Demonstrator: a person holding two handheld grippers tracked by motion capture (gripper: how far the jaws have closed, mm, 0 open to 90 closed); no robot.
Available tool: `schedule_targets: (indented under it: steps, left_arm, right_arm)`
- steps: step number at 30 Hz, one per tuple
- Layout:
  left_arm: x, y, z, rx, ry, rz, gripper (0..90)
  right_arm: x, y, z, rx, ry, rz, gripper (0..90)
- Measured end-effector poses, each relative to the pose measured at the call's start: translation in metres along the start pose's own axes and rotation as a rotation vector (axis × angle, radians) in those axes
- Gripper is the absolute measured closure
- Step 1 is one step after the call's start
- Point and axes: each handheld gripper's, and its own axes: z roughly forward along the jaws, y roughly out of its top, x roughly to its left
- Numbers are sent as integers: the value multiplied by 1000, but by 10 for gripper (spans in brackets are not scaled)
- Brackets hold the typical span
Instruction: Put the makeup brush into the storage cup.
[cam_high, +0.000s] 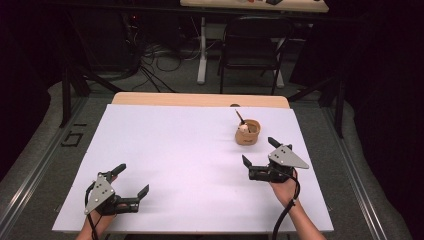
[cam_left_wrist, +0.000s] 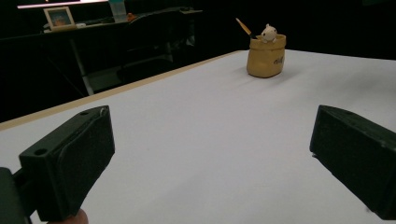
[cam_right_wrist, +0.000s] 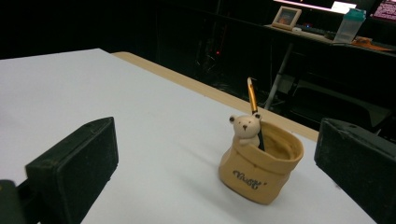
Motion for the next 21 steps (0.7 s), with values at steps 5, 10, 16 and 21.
schedule_targets:
  steps: [5,10,16,21]
  left_arm:
    - [1,0,-1,-3,3,-4,1]
    - [1,0,-2,-7,6,-9,1]
    - [1,0,-2,-7,7,-12,1]
    - [1,0,-2,-7,5,-12,1]
  right_arm:
    - [9,-10,-7,-1,-13,5,0]
    - [15,-19,-13,-6,-23,9,0]
    - [18,-28,-23,-28,-5,16,0]
    - [18,-34,-30,-39,6,22,0]
